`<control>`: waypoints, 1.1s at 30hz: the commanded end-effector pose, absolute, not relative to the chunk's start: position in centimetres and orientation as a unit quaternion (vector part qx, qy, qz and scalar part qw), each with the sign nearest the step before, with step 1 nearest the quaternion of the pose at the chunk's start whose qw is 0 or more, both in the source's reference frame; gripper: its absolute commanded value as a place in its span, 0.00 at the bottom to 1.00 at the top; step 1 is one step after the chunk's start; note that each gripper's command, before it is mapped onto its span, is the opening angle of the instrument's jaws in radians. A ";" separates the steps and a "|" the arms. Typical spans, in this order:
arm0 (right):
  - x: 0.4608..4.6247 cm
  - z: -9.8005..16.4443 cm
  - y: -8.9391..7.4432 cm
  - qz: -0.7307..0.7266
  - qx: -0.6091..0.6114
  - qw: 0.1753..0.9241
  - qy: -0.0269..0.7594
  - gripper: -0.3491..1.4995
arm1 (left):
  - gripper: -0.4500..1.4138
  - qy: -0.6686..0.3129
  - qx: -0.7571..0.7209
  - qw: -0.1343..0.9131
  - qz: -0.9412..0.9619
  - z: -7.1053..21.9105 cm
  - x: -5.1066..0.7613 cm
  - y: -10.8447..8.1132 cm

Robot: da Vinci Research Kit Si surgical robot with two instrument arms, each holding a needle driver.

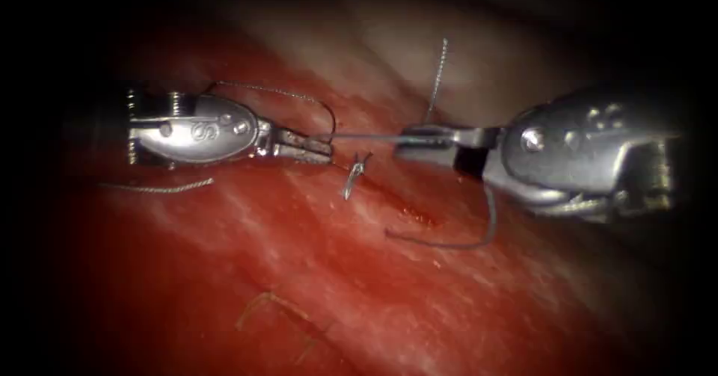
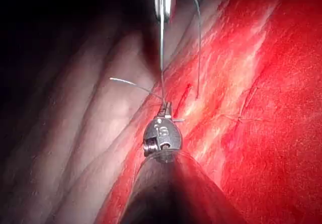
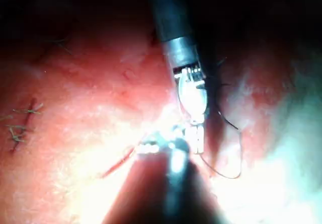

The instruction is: Wound Closure

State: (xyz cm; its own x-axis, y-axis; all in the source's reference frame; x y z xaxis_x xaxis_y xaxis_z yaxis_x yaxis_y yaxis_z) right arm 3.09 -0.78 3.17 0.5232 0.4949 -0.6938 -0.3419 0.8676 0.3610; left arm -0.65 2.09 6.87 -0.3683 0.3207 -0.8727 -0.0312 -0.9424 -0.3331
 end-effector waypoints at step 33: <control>2.75 4.5 -0.6 0.245 0.112 0.753 0.600 0.00 | 0.00 -0.094 -0.528 0.132 0.834 7.0 -0.86 2.4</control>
